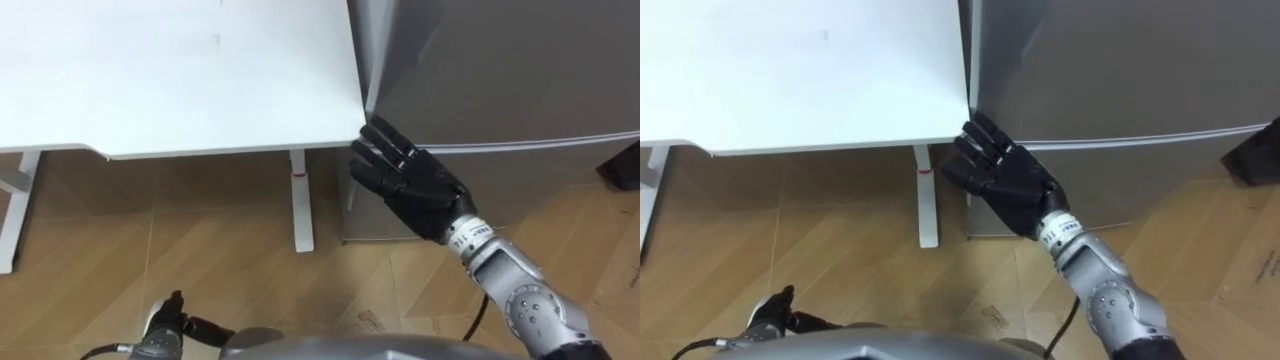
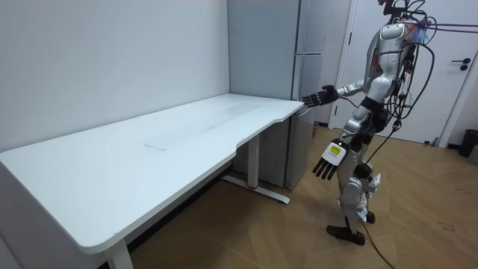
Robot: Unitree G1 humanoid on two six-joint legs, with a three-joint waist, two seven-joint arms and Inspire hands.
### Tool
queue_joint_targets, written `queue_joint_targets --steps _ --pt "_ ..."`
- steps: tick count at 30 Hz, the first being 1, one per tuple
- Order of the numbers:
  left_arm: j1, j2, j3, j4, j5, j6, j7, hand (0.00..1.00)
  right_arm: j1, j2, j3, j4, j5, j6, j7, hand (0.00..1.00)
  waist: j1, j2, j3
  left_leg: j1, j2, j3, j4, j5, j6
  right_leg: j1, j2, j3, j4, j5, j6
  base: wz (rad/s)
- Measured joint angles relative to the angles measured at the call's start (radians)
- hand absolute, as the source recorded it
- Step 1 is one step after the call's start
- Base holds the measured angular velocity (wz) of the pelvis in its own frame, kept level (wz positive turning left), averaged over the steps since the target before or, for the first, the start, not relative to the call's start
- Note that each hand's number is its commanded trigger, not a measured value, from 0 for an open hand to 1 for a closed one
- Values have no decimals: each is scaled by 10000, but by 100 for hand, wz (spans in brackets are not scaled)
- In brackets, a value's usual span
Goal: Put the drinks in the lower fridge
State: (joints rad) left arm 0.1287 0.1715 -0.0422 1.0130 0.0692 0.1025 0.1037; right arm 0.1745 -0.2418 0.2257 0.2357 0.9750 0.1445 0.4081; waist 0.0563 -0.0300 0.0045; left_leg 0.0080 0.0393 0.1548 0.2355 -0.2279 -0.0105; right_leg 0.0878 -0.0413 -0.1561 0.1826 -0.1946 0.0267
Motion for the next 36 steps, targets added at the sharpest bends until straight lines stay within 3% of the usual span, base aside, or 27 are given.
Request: queue_joint_targets --steps 11,22,26,31,36 --pt "206 22 225 -242 -4 7 -59 0 114 44 64 1969 -196 80 140 0 6 -154 -104 67 -52 -87 22 6 4 157 -57 -409 -94 3 2 2" --pt "345 51 403 -217 -195 15 -155 0 -72 70 -1 6414 -929 102 166 0 -202 -140 -49 1 -176 -616 5 42 46 385 -114 -828 -208 3 5 13" --pt "484 104 724 -216 -164 8 -380 0 -55 17 -544 7823 -1250 80 170 0 -247 -134 -50 -30 -181 -690 26 43 43 411 -104 -828 -313 4 6 2" --pt "631 136 1235 62 -68 -53 -419 0 -41 65 -1382 9769 -2666 -52 79 0 -309 -192 -41 -29 -189 -774 28 54 24 432 -93 -976 -320 4 7 7" --pt "768 96 1279 391 129 -100 -218 0 -258 165 -1695 10113 -4370 -189 -185 0 -281 -277 -25 7 -187 -749 42 53 25 481 -99 -911 -321 4 6 -3"
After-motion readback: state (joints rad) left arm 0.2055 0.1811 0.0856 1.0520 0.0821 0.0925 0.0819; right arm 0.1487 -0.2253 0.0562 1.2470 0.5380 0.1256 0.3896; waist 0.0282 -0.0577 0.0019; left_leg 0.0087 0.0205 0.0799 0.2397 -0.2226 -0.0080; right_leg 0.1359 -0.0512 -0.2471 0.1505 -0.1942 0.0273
